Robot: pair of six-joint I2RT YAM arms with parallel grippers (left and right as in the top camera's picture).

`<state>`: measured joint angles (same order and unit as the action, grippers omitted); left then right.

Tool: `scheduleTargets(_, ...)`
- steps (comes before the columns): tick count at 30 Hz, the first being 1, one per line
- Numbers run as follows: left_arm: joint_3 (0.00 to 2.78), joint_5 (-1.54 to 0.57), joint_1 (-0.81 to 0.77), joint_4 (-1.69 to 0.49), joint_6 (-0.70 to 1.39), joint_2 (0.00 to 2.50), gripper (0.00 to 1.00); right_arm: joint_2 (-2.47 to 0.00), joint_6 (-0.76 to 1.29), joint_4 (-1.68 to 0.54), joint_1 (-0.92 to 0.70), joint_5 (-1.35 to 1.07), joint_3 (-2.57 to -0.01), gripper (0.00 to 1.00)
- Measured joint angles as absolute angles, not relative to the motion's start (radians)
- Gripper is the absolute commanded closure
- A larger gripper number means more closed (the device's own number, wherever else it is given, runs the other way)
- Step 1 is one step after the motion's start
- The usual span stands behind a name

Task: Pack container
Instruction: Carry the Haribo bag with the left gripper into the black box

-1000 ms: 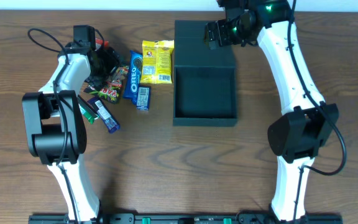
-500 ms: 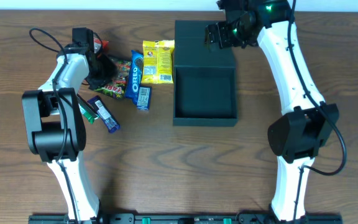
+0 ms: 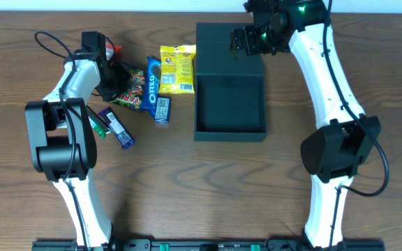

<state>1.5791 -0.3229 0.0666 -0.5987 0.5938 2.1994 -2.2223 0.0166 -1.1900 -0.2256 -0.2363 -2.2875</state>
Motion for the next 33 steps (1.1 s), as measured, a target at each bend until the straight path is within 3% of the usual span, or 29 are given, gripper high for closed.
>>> scheduleTargets(12, 1.527, -0.298, 0.051, -0.639, 0.540, 2.141, 0.94, -2.222, 0.017, -1.192, -0.226, -0.236, -2.288, 0.01)
scheduleTargets(22, 1.505, -0.230, 0.036, -0.619, 0.476, 1.922, 0.94, -2.222, 0.017, -1.189, -0.226, -0.236, -2.288, 0.01)
scheduleTargets(33, 1.505, -0.201, -0.095, -0.559, 0.472, 1.817, 0.94, -2.222, 0.072, -1.193, -0.181, -0.237, -2.288, 0.03)
